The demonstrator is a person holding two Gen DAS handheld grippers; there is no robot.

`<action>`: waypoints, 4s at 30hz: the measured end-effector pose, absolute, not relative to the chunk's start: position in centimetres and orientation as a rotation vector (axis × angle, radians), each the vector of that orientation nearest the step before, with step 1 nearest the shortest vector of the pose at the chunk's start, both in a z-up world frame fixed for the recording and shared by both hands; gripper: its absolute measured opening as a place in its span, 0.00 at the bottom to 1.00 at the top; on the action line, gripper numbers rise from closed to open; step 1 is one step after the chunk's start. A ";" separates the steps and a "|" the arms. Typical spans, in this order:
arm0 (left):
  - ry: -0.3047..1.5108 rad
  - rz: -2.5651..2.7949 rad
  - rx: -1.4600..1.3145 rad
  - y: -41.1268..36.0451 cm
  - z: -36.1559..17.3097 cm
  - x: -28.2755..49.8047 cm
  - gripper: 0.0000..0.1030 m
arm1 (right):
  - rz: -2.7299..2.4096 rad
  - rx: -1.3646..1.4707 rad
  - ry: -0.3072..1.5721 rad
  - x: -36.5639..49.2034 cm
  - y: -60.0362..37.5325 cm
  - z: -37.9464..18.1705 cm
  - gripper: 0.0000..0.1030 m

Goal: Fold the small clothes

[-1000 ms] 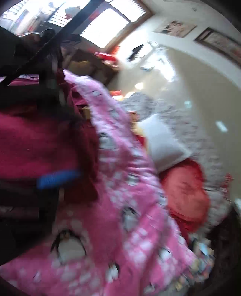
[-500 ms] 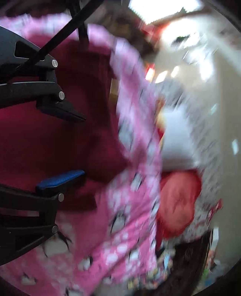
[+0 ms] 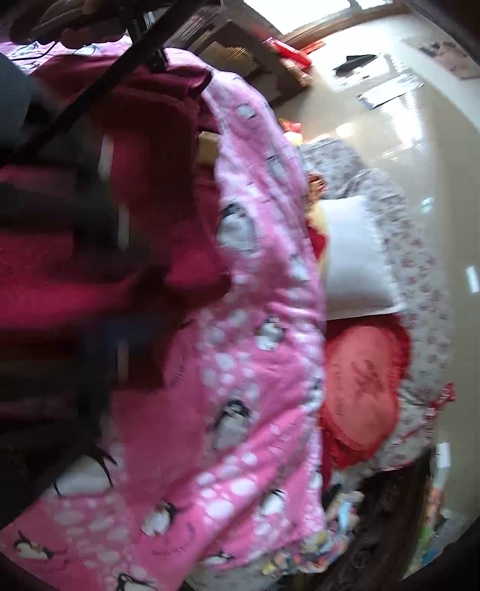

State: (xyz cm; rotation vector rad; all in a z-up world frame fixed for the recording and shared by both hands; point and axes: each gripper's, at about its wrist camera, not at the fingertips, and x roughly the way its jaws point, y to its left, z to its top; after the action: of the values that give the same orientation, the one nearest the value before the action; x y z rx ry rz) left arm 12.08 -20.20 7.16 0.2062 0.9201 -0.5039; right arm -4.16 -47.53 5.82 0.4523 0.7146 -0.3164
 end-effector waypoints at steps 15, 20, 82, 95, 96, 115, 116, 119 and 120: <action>0.839 -0.461 0.242 -20.5 8.6 13.3 0.23 | -0.455 0.405 0.722 -2.4 -48.1 5.6 0.15; 0.777 -0.464 0.243 -18.2 11.1 10.3 0.66 | -0.434 0.367 0.648 -6.1 -45.8 8.7 0.52; 0.948 -0.365 -0.045 -7.4 5.7 4.6 0.85 | -0.190 0.267 0.727 3.6 -31.4 8.1 0.37; 0.947 -0.381 -0.058 -6.4 6.7 3.3 0.85 | -0.148 0.257 0.764 6.0 -28.5 7.8 0.46; 0.947 -0.385 -0.054 -6.5 6.9 3.0 0.85 | -0.132 0.246 0.760 5.5 -28.0 8.2 0.46; 1.028 -0.398 -0.151 -4.6 6.4 0.2 0.88 | -0.041 0.304 0.749 2.1 -25.4 10.2 0.83; 1.033 -0.385 -0.163 -4.7 5.9 0.5 0.88 | -0.030 0.319 0.748 2.1 -25.3 10.4 0.87; 1.048 -0.337 -0.146 -5.3 4.3 1.3 0.88 | -0.023 0.345 0.755 2.5 -25.0 10.2 0.89; 1.057 -0.332 -0.151 -5.5 3.8 1.6 0.88 | -0.025 0.342 0.763 2.8 -24.9 10.0 0.89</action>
State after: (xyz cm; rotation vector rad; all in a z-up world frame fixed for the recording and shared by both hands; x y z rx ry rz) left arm 1.59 -5.46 3.82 -0.1511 1.0570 -0.3321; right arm 2.85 -24.92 10.04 0.3422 0.7631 -0.0249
